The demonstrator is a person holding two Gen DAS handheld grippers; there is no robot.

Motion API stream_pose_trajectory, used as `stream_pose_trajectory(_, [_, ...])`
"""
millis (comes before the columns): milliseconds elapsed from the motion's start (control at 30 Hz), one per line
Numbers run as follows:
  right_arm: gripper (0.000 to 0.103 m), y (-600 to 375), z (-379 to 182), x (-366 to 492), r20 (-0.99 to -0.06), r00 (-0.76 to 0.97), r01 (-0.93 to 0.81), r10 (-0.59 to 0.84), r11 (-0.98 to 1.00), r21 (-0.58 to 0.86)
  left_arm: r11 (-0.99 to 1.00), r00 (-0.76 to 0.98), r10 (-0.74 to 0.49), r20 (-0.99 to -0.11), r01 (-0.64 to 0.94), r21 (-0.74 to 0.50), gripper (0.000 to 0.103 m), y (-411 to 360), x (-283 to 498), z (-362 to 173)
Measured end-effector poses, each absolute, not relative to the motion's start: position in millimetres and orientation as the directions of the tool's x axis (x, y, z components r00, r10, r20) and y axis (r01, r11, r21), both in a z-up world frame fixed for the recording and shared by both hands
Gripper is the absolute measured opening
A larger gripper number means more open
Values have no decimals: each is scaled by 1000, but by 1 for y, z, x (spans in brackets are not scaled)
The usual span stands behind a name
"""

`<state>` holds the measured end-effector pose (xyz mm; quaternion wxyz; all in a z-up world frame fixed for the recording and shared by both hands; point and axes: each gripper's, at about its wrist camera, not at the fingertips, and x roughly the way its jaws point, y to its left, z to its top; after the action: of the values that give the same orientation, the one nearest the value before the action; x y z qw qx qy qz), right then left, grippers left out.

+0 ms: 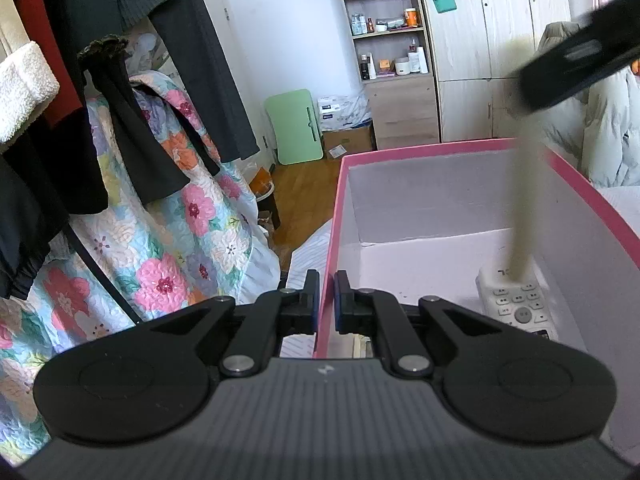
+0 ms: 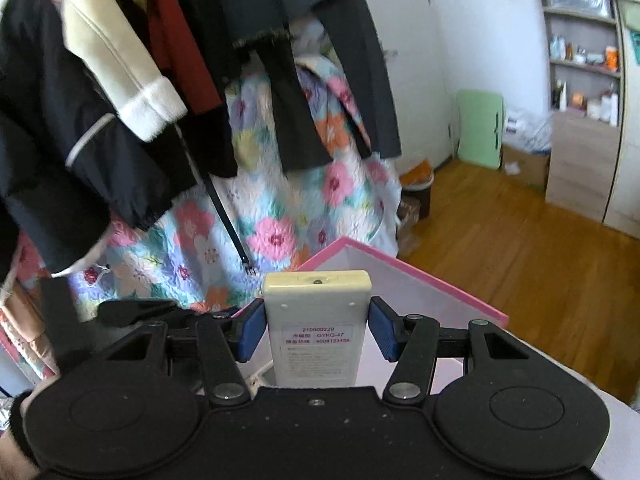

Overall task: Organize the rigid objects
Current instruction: 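Carry the cream remote into the pink box and release it, then grasp a set of silver keys with the right gripper and drop them into the box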

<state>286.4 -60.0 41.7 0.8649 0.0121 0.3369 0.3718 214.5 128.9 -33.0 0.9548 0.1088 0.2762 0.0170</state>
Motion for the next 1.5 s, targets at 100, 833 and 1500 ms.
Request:
stream_pose_trajectory(100, [61,-34,23,309,-573,483,-635,662,716,291,978,852,83,-518,29,205,6,131,213,-33])
stream_pose_trajectory(833, [70,-17,-27,284,-742,462,-795,486,598,-104,982,863,66,-501,32,185,6,135,212,-33])
stream_pose_trajectory(1500, [59,-218,-38,191,-642,662,-345,386,918,196,980,867,66,-493,37,197,6,132,211,-32])
